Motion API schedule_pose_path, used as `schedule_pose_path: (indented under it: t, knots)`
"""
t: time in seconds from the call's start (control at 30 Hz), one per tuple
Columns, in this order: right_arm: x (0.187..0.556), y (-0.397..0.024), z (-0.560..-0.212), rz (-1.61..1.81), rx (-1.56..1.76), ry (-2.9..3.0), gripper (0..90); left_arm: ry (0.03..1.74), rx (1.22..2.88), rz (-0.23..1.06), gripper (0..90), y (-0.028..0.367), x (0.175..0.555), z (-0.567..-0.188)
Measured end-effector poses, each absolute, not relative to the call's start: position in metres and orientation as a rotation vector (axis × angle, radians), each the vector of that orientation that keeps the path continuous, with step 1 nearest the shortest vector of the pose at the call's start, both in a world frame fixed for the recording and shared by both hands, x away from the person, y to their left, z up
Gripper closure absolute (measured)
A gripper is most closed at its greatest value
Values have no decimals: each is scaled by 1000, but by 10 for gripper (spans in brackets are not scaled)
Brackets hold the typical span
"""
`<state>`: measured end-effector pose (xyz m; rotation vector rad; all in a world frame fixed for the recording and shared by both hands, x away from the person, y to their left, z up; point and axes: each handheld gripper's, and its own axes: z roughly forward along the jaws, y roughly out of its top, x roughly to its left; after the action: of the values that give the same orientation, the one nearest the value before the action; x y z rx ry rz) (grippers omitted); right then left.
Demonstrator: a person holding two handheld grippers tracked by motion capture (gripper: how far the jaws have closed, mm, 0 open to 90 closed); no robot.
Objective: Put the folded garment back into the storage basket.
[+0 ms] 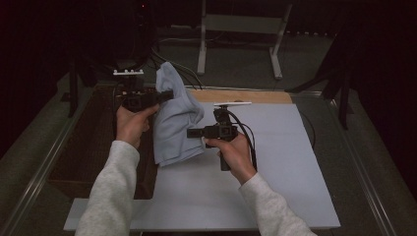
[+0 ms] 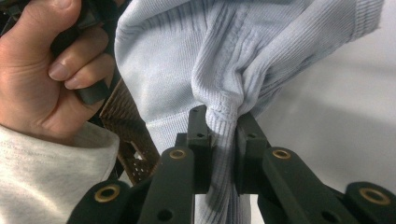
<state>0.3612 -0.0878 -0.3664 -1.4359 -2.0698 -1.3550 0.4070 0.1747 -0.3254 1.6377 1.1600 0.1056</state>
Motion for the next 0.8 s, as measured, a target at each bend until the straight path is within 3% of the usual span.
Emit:
schedule_pose_path:
  t: [0.8]
  knots:
    - [366, -69, -363, -1366, -1428, -2041, 800, 1166, 1626, 114, 821, 191, 409, -318]
